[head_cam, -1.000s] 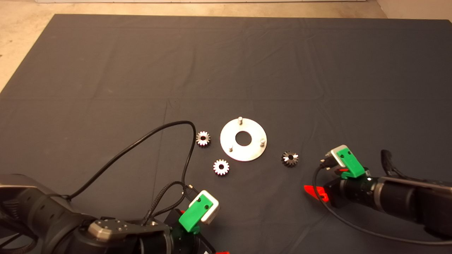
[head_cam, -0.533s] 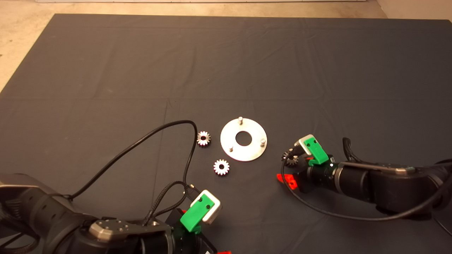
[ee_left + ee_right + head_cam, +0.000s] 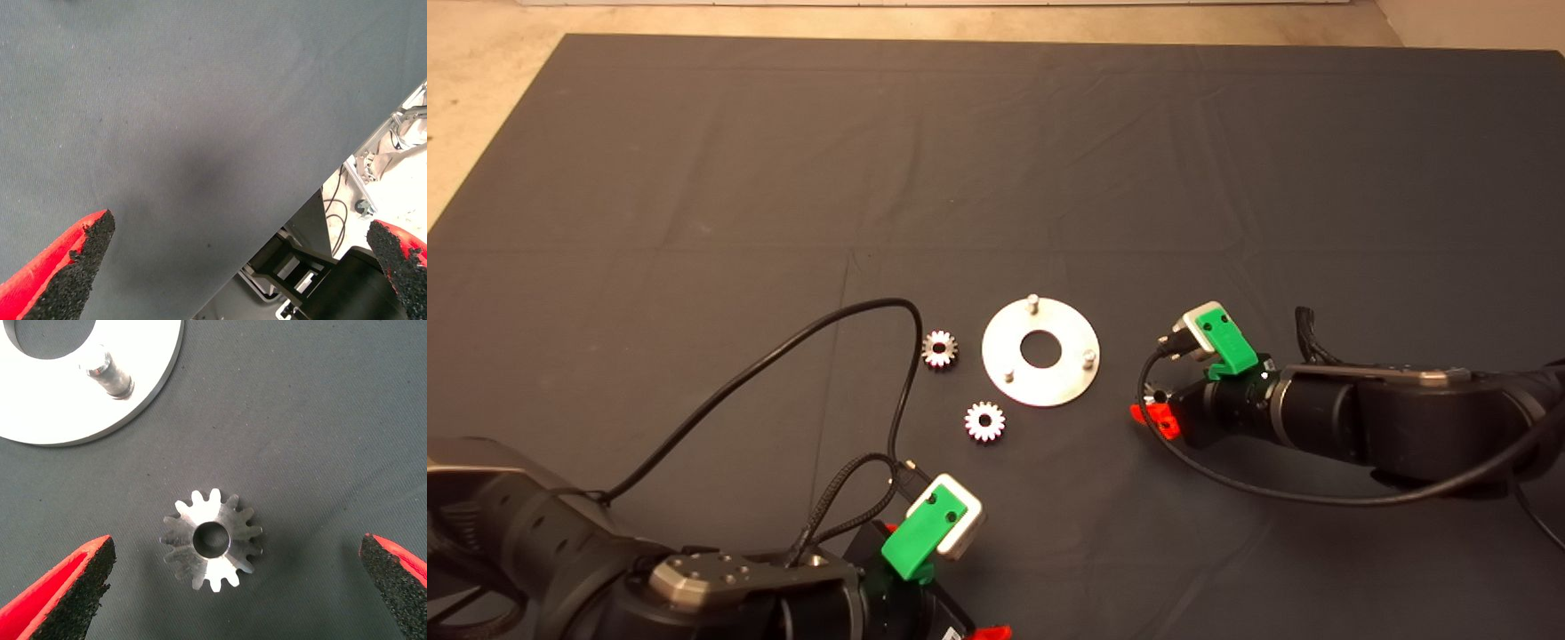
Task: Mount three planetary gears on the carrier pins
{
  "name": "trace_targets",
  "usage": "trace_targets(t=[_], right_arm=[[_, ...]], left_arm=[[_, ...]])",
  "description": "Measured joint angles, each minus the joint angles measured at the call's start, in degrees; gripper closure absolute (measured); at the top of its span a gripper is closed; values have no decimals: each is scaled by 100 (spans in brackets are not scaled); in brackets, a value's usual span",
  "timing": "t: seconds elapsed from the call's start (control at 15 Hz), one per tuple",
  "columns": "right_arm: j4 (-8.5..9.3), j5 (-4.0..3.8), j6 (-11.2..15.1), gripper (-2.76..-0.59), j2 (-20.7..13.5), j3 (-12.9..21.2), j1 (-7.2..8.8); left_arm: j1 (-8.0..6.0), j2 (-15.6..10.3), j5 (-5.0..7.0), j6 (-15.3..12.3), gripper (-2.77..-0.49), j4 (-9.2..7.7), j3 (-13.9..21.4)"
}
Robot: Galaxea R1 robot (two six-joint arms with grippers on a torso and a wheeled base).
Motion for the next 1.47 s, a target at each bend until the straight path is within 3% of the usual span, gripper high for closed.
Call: trace_targets(t=[0.33, 0.73, 1.0, 1.13, 1.47], right_arm=[[18, 9, 0, -275, 0, -13, -9], [18, 23, -5, -256, 2, -13, -15], [24, 28, -5, -253, 5, -13, -122], [24, 28, -5, -238, 17, -13, -130], [24, 29, -5, -225, 16, -52, -135]], left_arm=[[0, 4, 1, -17, -275, 22, 0], [0, 12, 1, -20, -275, 30, 0], [0, 12, -1, -20, -275, 38, 0], [0, 12, -2, -20, -275, 38, 0], [0, 11, 1, -20, -275, 39, 0]])
